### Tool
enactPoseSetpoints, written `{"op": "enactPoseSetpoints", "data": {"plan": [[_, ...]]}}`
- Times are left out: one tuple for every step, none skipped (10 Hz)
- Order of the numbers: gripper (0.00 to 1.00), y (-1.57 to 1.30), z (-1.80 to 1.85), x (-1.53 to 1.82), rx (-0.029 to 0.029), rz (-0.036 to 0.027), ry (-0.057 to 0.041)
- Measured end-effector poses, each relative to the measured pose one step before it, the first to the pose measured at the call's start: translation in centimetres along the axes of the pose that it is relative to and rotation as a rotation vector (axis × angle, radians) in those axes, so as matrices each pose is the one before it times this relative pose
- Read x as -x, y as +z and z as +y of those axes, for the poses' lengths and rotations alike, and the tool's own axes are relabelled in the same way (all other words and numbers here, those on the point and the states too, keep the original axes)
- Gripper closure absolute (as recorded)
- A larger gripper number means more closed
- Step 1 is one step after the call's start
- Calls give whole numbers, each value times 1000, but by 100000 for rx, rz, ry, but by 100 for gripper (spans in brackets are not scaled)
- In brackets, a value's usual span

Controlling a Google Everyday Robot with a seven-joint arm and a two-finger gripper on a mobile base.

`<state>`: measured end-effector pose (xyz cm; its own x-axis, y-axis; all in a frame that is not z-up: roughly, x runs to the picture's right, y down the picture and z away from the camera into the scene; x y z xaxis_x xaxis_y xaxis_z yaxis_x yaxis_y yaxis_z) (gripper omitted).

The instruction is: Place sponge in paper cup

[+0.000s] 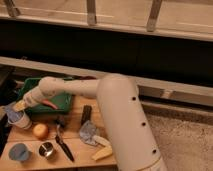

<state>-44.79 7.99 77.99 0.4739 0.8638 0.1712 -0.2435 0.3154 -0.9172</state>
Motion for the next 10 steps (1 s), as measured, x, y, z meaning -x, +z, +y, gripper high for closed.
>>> {"op": "enactPoseSetpoints", "data": {"plan": [[44, -271, -96, -125, -416, -224, 574], [33, -228, -54, -139, -460, -222, 517], [24, -191, -38, -107, -421, -215, 376], [20, -186, -57, -34, -385, -302, 225], [20, -201, -126, -27, -377, -254, 227], [20, -208, -131, -11, -389, -211, 188], [20, -111, -34, 8, -215, -190, 61], [20, -48, 41, 36, -102, -45, -210], [20, -33, 65, 65, -119, -76, -284], [20, -187, 104, 174, -506, -250, -648]]}}
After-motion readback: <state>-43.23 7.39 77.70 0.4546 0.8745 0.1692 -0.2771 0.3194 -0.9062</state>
